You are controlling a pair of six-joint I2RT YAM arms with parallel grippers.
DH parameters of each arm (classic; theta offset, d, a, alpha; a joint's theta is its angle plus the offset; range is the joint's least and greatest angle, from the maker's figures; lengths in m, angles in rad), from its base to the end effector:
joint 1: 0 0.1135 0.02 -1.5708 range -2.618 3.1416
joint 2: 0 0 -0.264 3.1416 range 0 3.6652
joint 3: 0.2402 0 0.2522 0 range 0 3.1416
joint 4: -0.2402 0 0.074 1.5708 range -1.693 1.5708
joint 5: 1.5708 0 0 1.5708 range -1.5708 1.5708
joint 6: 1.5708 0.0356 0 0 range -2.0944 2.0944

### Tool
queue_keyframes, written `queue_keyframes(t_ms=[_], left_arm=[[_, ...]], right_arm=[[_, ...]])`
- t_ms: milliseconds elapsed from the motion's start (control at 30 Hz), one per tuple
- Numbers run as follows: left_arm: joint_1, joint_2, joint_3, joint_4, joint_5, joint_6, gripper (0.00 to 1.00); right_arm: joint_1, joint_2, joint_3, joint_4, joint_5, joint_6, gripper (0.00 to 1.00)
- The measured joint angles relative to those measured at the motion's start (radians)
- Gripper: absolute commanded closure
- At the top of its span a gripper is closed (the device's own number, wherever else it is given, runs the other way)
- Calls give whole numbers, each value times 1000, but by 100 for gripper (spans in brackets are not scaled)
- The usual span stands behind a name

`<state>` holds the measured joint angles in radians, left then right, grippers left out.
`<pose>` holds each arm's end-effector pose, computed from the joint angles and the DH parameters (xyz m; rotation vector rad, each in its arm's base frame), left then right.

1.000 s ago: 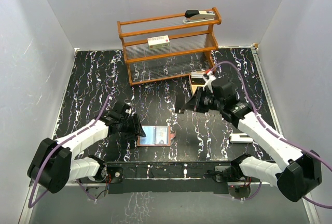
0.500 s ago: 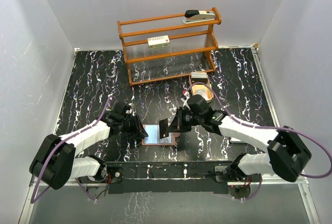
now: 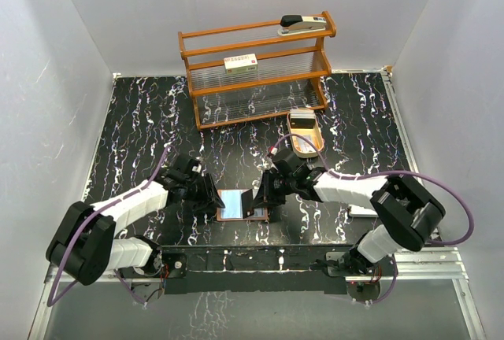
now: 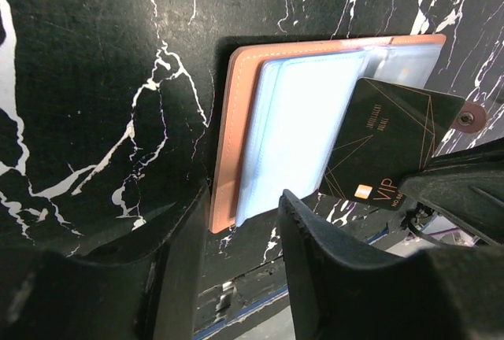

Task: Put the credit cards into the card holder
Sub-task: Insert the credit card into the card holder.

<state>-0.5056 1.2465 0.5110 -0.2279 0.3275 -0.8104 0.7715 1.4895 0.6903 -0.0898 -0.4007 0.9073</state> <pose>0.1863 -0.1162 0.1554 -0.2740 2.7125 -0.8777 0.1908 0.2049 0.1600 -0.0111 2.7709 1.1045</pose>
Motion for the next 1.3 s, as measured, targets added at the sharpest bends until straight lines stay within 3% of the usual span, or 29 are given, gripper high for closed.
queue_keyframes(t_ms=[767, 1300], left_arm=[[0, 40, -2, 8, -6, 49, 100], [1, 40, -27, 55, 18, 40, 100]], right_arm=[[-27, 90, -26, 86, -44, -19, 100], [-43, 90, -51, 126, -50, -18, 100]])
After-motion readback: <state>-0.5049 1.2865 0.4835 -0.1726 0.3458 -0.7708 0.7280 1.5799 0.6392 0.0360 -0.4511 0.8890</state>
